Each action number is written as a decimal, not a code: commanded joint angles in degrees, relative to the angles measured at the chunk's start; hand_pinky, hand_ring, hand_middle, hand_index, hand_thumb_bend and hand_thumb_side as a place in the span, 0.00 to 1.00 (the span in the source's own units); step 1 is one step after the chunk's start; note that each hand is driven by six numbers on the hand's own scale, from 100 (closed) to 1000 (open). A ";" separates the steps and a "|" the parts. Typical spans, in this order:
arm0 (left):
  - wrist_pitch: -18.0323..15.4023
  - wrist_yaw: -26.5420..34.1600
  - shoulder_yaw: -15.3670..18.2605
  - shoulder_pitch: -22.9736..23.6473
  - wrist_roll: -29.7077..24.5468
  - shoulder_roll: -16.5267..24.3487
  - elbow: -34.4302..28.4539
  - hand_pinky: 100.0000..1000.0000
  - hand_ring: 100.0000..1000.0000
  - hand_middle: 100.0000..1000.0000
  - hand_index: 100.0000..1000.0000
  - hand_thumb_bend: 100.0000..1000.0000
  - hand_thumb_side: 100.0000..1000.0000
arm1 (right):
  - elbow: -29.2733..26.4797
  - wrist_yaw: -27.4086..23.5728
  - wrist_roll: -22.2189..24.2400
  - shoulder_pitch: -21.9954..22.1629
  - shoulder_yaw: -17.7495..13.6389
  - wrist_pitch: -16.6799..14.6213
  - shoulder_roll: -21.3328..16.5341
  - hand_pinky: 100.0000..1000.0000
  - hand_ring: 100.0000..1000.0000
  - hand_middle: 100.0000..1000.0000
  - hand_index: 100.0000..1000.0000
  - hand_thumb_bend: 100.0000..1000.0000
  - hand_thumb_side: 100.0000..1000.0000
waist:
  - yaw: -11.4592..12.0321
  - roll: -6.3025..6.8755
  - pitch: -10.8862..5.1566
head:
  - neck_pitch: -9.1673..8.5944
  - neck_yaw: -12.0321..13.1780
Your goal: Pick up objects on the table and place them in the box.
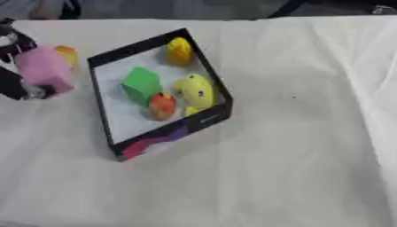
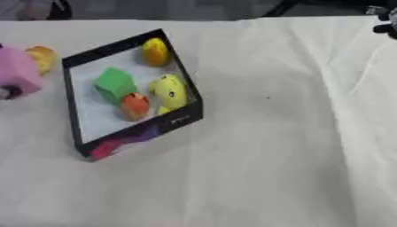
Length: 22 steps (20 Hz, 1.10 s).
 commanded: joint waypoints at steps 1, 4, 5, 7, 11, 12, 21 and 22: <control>-1.30 2.65 1.67 -4.15 -1.75 1.25 -2.62 0.70 0.60 0.48 0.58 0.00 0.00 | -0.52 -0.31 0.27 -0.76 -0.64 -0.14 -1.82 0.92 0.68 0.64 0.79 0.00 0.55 | -0.15 0.64 -1.45 | -0.60 -0.50; -3.13 3.55 0.41 -8.52 -3.91 -1.44 -1.78 0.70 0.60 0.48 0.58 0.00 0.01 | -0.50 -0.32 0.43 -0.99 -0.52 -0.16 -1.79 0.92 0.68 0.64 0.79 0.00 0.55 | -0.61 0.52 -1.58 | -1.26 -0.74; -3.83 3.66 -0.06 -9.90 -4.51 -2.49 -1.28 0.70 0.60 0.48 0.58 0.00 0.01 | -0.49 -0.33 0.48 -1.09 -0.47 -0.18 -1.79 0.92 0.68 0.64 0.79 0.00 0.55 | -0.78 0.47 -1.60 | -1.46 -0.79; -5.11 3.59 -0.90 -12.59 -5.36 -4.77 0.10 0.69 0.59 0.48 0.58 0.00 0.01 | -0.54 -0.36 0.60 -1.38 -0.36 -0.22 -1.77 0.92 0.68 0.64 0.79 0.00 0.55 | -1.14 0.41 -1.59 | -1.82 -0.74; -7.45 2.31 -2.61 -17.75 -5.54 -10.79 4.53 0.70 0.59 0.48 0.58 0.00 0.02 | -0.63 -0.45 1.01 -2.20 0.11 -0.15 -1.50 0.92 0.68 0.64 0.79 0.00 0.55 | -1.96 0.37 -1.50 | -2.45 -0.28; -8.03 1.74 -3.19 -18.82 -5.44 -12.38 6.04 0.70 0.59 0.48 0.57 0.00 0.02 | -0.66 -0.50 1.18 -2.47 0.32 -0.07 -1.36 0.92 0.68 0.64 0.79 0.00 0.55 | -2.25 0.34 -1.44 | -2.64 -0.11; -24.30 -1.34 -6.62 -22.02 -7.00 -19.98 20.18 0.71 0.62 0.51 0.58 0.00 0.01 | -0.98 -0.65 1.71 -3.53 0.98 0.21 -0.93 0.92 0.68 0.64 0.79 0.00 0.55 | -3.76 0.21 -0.99 | -3.16 0.35; -25.99 -2.18 -6.57 -22.14 -7.31 -20.51 21.86 0.72 0.62 0.51 0.58 0.00 0.00 | -0.98 -0.65 1.71 -3.54 1.00 0.24 -0.89 0.92 0.68 0.64 0.79 0.00 0.55 | -3.80 0.19 -0.93 | -3.17 0.43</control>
